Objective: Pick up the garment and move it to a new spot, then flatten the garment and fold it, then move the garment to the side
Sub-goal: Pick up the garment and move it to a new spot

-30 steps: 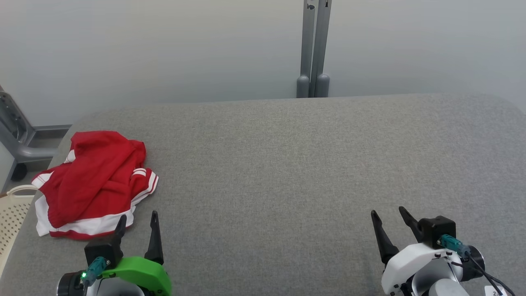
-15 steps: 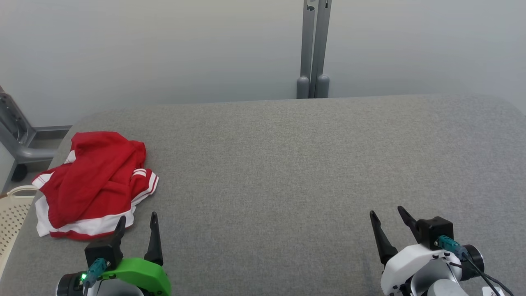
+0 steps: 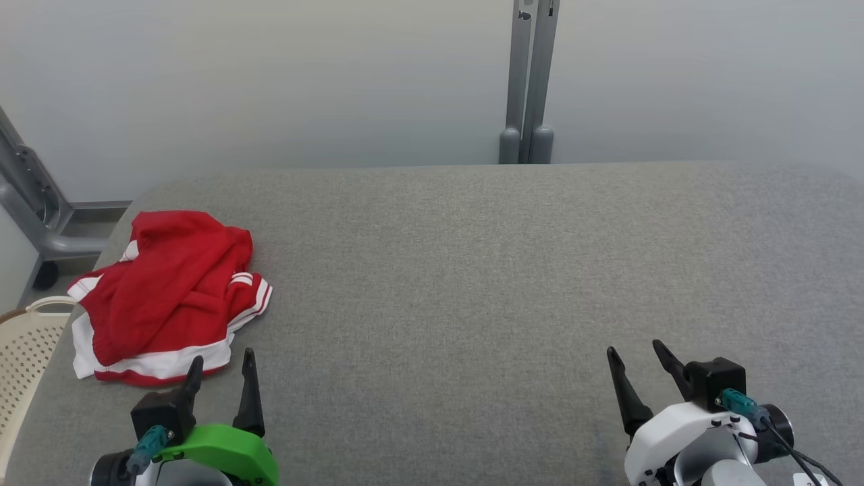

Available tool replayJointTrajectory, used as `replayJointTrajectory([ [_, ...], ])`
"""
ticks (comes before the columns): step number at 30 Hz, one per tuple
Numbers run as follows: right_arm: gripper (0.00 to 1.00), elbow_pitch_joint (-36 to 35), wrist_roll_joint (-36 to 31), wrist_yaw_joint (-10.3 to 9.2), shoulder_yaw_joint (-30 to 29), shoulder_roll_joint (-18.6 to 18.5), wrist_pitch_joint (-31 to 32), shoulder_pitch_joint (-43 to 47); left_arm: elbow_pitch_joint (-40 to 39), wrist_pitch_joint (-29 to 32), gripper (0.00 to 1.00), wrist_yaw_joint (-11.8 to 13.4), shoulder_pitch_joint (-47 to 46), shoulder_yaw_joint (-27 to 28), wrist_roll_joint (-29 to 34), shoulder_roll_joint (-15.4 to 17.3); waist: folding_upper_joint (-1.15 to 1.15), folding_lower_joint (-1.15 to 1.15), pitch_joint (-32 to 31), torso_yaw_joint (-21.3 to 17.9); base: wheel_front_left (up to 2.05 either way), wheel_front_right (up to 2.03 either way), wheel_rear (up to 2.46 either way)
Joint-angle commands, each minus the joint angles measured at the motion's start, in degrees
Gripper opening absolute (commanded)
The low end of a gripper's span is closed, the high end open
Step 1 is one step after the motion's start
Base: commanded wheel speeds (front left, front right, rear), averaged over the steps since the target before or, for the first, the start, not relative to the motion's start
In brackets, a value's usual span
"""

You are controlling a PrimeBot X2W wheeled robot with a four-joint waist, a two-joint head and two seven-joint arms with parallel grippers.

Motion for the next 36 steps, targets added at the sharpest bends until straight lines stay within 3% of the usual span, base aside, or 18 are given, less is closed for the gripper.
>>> replayJointTrajectory([
  [1, 1.0, -0.07, 0.42, 0.0, 0.15, -0.23, -0.49, -0.01, -0.36, 0.05, 1.0, 0.08, 0.85, 0.02, -0.19, 0.45, 0.0, 0.0, -0.16, 0.87, 0.0, 0.0, 0.0],
  [21, 1.0, -0.19, 5.71, 0.0, 2.13, -0.2, -3.33, 1.94, -4.49, 3.03, 1.0, 1.33, 4.28, 0.34, -1.02, 3.69, 0.0, 0.0, -1.44, 16.76, 0.0, 0.0, 0.0],
  [36, 1.0, 1.66, 8.09, 0.0, 4.21, -0.23, -5.09, -0.11, -10.68, 4.29, 1.0, 3.67, 7.85, 2.33, -2.29, 5.8, 0.0, 0.0, -0.69, 23.8, 0.0, 0.0, 0.0],
])
